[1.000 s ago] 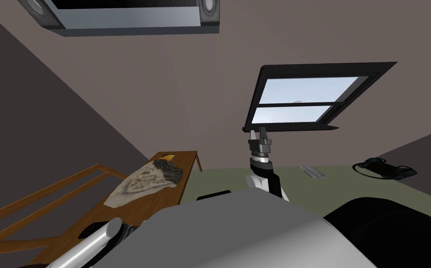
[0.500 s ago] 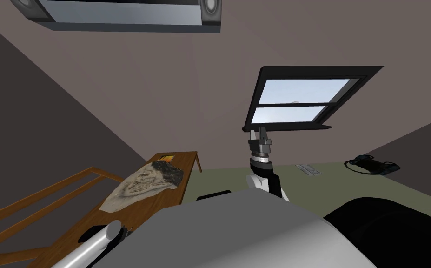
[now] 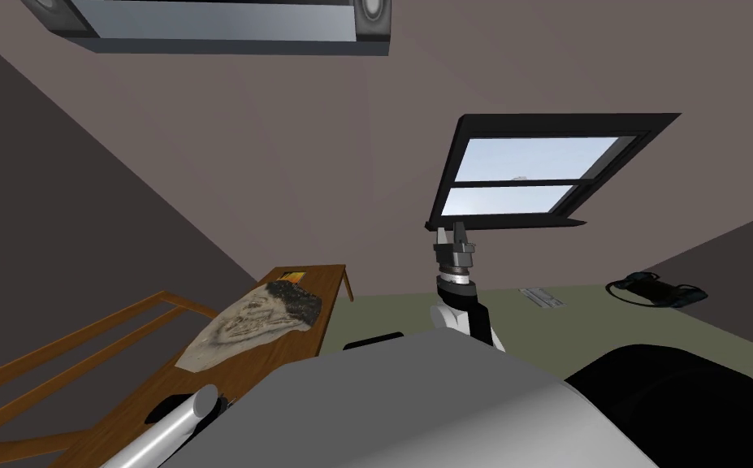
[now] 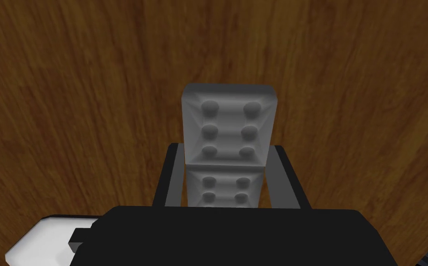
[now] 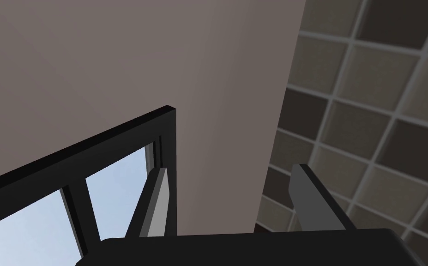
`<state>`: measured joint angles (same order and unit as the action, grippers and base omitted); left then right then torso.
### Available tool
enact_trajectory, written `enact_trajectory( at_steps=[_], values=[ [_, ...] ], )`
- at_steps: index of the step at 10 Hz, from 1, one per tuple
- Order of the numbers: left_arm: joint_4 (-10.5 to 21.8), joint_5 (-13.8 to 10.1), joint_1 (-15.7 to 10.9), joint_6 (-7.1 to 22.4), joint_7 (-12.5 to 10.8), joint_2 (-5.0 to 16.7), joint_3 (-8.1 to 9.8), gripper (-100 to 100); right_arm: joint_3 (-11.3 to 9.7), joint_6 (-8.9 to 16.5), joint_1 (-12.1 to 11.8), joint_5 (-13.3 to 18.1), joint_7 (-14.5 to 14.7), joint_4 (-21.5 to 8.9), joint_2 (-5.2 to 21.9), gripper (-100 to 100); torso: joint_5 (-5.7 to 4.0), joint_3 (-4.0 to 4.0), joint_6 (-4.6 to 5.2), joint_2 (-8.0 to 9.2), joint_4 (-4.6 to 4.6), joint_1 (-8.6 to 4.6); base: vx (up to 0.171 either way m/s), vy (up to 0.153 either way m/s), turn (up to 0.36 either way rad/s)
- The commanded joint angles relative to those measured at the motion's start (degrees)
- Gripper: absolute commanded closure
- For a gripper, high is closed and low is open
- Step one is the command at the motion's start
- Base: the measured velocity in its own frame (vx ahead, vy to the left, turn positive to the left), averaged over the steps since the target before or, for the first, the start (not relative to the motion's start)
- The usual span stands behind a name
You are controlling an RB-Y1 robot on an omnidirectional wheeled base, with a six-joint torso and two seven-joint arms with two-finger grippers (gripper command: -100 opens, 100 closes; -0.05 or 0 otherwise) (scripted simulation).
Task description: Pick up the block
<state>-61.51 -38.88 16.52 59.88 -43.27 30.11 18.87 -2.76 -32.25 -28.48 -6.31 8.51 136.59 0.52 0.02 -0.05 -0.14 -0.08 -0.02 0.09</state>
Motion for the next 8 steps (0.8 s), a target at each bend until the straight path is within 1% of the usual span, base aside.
enact_trajectory(
  at_steps=[1, 3, 4, 5, 6, 7, 8],
  values=[
    [0.0, 0.0, 0.0, 0.0, 0.0, 0.0, 0.00, 100, 0.0, 0.0, 0.0, 0.0, 0.0, 0.0, 0.0, 0, 0.00, 0.00, 0.00, 0.00, 0.00, 0.00, 0.000, 0.000, 0.000],
    [0.0, 0.0, 0.0, 0.0, 0.0, 0.0, 0.00, 100, 0.0, 0.0, 0.0, 0.0, 0.0, 0.0, 0.0, 0, 0.01, 0.00, -0.01, 0.00, 0.00, 0.02, 0.000, 0.000, 0.000],
    [0.0, 0.0, 0.0, 0.0, 0.0, 0.0, 0.00, 0, 0.0, 0.0, 0.0, 0.0, 0.0, 0.0, 0.0, 0, 0.01, 0.00, -0.01, 0.00, 0.00, 0.03, 0.000, 0.000, 0.000],
    [-1.9, -0.7, 0.8, 1.5, -0.7, 0.9, 0.31, 100, 0.0, 0.0, 0.0, 0.0, 0.0, 0.0, 0.0, 0, 0.02, 0.00, -0.01, 0.00, 0.00, 0.03, -0.016, -0.019, -0.026],
    [-3.2, -1.2, 1.2, 2.8, -1.3, 1.7, 0.49, 100, 0.0, 0.0, 0.0, 0.0, 0.0, 0.0, 0.0, 0, -0.03, 0.03, 0.01, 0.05, 0.01, -0.04, -0.032, -0.038, -0.032],
    [-2.2, -0.8, 0.8, 1.8, -0.9, 1.3, 0.34, 100, 0.0, 0.0, 0.0, 0.0, 0.0, 0.0, 0.0, 0, -0.03, 0.06, 0.00, 0.10, 0.02, -0.11, -0.015, -0.018, -0.004],
    [-2.3, -0.9, 0.8, 2.0, -1.0, 1.3, 0.36, 0, 0.0, 0.0, 0.0, 0.0, 0.0, 0.0, 0.0, 0, 0.00, 0.04, -0.02, 0.07, 0.01, -0.06, 0.000, 0.000, 0.000]
  ],
)
